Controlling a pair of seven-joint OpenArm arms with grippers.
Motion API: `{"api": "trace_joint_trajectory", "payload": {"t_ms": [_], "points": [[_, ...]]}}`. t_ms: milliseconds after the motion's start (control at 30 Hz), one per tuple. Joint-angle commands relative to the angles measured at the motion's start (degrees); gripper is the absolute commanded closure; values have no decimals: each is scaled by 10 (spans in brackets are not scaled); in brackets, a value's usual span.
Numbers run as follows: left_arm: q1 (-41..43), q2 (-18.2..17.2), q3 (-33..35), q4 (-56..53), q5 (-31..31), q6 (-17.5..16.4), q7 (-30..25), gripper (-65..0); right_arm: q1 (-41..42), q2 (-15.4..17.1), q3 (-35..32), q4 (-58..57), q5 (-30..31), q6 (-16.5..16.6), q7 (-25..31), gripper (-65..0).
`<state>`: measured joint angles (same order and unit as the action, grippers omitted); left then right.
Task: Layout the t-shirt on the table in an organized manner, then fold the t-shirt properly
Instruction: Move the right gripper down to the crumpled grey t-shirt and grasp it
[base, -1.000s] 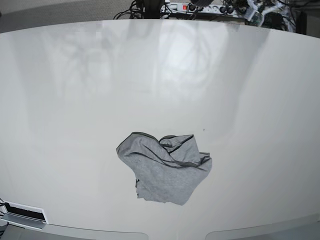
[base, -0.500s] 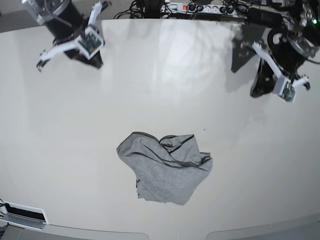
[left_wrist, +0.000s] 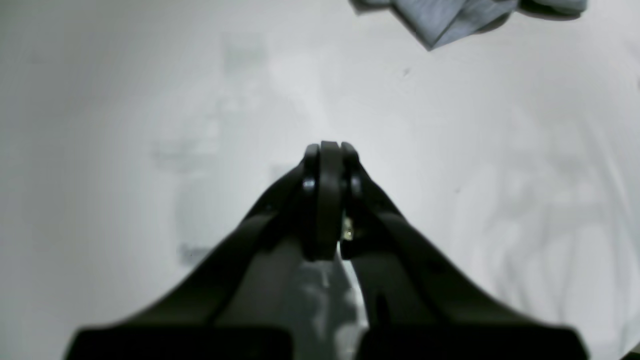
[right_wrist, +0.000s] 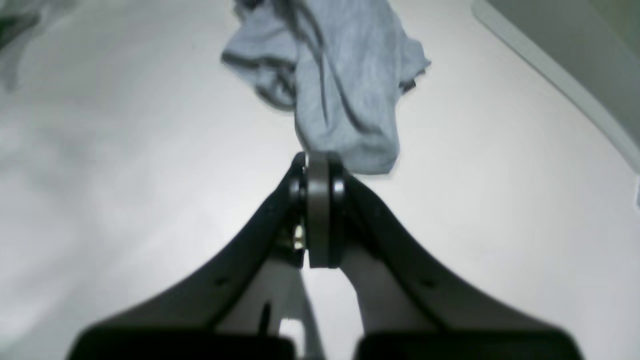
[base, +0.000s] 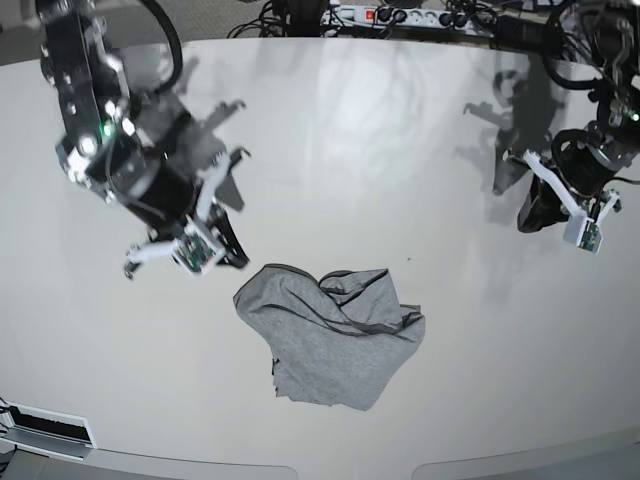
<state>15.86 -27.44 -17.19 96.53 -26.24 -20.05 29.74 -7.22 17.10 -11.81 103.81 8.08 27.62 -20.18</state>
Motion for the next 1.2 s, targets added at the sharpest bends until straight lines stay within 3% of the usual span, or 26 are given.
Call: {"api": "trace_joint_trajectory", "payload": {"t_ms": [0, 100, 233, 333, 467, 533, 600, 667, 700, 800, 933, 1000, 1067, 1100, 1167], "points": [[-19, -7, 2, -12, -11, -3, -14, 0, 33, -10, -7, -18, 9, 0, 16, -10], [-57, -7, 23, -66, -11, -3, -14, 0, 111, -43, -39, -114, 5, -2, 16, -105], [-83, -7, 52, -85, -4, -3, -11, 0, 206, -85, -78, -249, -22, -12, 16, -294], [-93, -7, 64, -85, 7, -3, -10, 0, 269, -110, -95, -351, -48, -42, 16, -383], [-97, -7, 64, -85, 6, -3, -10, 0, 339, -129, -96, -480, -53, -62, 19, -367], [-99, -7, 64, -85, 5, -3, -10, 0, 365, -132, -96, -534, -54, -62, 43, -320], [-100, -7, 64, -85, 2, -3, -10, 0, 382, -132, -96, -572, -55, -62, 61, -203], [-100, -7, 64, -85, 2, -3, -10, 0, 390, -131, -96, -585, -64, -49, 60, -15], [-100, -7, 64, -85, 2, -3, -10, 0, 393, -131, -96, -585, -79, -30, 60, 0], [-102, -7, 64, -85, 2, -3, -11, 0, 405, -131, -96, -582, -91, 18, 61, 0], [-101, -13, 64, -85, 2, -4, -10, 0, 412, -126, -87, -500, -64, 4, 35, 0], [-100, -17, 64, -85, 2, -3, -10, 0, 410, -121, -79, -441, -33, -1, -7, 0], [-100, -18, 64, -85, 2, -4, -10, 0, 410, -122, -73, -400, 3, 17, -64, 0], [-100, -18, 64, -85, 2, -4, -10, 0, 410, -122, -73, -392, 25, 33, -87, -17], [-100, -17, 64, -85, 2, -5, -10, 0, 405, -126, -73, -394, 53, 44, -111, -213]]}}
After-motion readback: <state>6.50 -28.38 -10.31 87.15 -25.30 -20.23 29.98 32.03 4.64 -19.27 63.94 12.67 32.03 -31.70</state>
